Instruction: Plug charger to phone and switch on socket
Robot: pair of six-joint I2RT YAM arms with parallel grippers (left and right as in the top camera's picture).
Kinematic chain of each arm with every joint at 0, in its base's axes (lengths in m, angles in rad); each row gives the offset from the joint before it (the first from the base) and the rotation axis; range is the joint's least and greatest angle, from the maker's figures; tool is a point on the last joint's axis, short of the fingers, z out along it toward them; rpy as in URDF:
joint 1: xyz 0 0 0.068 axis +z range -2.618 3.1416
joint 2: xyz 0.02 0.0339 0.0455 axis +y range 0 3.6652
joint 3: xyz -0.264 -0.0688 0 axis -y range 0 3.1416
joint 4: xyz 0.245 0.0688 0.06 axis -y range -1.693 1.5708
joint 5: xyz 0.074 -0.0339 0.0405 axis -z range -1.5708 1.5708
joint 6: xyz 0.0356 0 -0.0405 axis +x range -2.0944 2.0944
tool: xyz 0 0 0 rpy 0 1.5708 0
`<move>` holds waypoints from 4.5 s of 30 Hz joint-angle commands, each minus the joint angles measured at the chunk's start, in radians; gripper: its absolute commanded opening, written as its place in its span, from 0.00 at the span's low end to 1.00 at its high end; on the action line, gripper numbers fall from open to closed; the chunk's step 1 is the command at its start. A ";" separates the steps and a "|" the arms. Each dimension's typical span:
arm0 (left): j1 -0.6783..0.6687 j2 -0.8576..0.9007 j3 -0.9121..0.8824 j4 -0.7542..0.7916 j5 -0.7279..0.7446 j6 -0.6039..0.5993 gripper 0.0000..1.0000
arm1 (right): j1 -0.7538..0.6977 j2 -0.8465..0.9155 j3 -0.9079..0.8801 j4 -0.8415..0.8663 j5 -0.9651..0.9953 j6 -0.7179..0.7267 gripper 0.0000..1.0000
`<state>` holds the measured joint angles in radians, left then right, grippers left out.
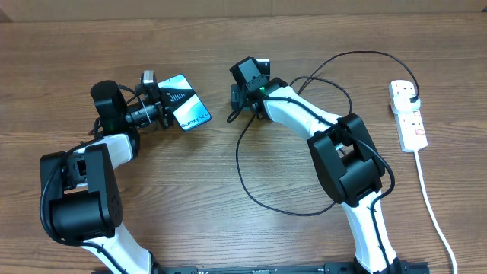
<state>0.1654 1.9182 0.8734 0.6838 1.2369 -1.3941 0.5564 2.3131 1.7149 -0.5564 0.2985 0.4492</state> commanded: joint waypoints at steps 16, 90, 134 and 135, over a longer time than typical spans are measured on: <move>0.004 -0.003 0.027 0.008 0.046 0.026 0.04 | -0.013 0.053 0.020 -0.018 -0.031 0.178 0.56; 0.008 -0.003 0.027 0.008 0.037 0.101 0.04 | -0.146 -0.225 0.155 -0.532 -0.613 -0.227 0.04; -0.100 -0.003 0.027 0.300 0.007 -0.096 0.04 | -0.137 -0.516 -0.518 0.235 -1.579 -0.141 0.04; -0.101 -0.003 0.027 0.293 0.000 -0.106 0.04 | -0.137 -0.515 -0.518 0.243 -1.575 -0.121 0.04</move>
<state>0.0669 1.9182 0.8780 0.9718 1.2736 -1.4216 0.4149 1.8313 1.2037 -0.3305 -1.2678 0.1864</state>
